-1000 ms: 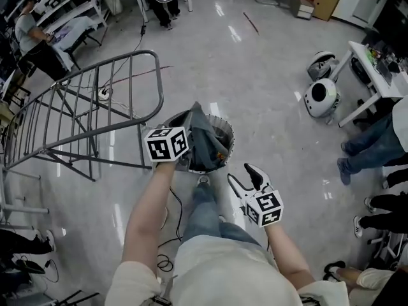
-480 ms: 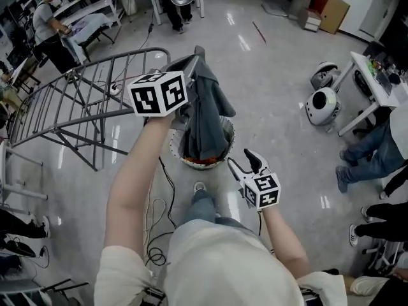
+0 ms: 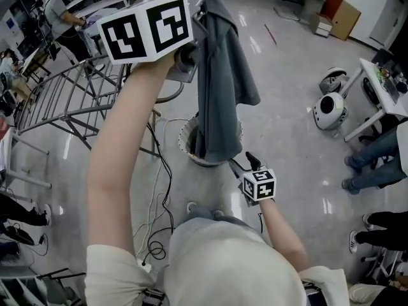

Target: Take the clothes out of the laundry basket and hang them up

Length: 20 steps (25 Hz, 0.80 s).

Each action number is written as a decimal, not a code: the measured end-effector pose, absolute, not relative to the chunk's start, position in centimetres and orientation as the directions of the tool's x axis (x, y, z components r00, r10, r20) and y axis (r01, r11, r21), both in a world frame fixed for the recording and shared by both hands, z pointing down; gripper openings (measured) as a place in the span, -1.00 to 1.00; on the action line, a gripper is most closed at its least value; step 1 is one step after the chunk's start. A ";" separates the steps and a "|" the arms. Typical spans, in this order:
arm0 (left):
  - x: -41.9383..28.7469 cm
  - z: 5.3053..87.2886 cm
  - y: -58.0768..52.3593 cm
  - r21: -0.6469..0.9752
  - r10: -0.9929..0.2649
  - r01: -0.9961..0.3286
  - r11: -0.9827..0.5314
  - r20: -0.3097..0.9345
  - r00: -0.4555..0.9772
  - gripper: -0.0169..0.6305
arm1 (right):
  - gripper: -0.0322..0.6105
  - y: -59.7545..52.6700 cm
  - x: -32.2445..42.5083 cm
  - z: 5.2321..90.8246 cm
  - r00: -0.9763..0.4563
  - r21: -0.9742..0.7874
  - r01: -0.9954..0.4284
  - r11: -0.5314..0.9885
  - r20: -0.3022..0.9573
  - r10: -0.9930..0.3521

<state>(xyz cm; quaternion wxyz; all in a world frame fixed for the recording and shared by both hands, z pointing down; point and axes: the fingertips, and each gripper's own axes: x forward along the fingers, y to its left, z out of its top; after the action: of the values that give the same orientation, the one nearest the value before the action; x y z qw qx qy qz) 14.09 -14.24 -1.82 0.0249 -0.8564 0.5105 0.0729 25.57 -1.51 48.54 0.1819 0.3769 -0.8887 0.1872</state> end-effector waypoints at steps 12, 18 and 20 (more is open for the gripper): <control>7.0 -9.8 -10.1 -0.071 -0.918 -0.944 -0.323 -0.220 0.331 -0.90 | -0.65 0.9 17.8 47.4 -0.767 -0.297 -0.633 0.715 0.370 -0.525; 0.8 -8.5 -8.1 -0.082 -0.954 -0.971 -0.223 -0.189 0.235 -0.90 | -0.87 -2.5 22.2 43.2 -0.730 -0.146 -0.660 0.737 0.353 -0.584; -1.9 -6.8 -7.7 -0.066 -0.967 -0.981 -0.183 -0.166 0.191 -0.90 | -0.87 -4.8 24.6 40.7 -0.708 -0.104 -0.683 0.723 0.337 -0.620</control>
<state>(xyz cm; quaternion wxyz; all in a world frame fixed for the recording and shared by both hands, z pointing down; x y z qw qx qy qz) -1.90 -7.73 -6.81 0.0785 -0.7678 0.6344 0.0430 24.58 -4.83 40.66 0.1407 0.3549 -0.9175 0.1111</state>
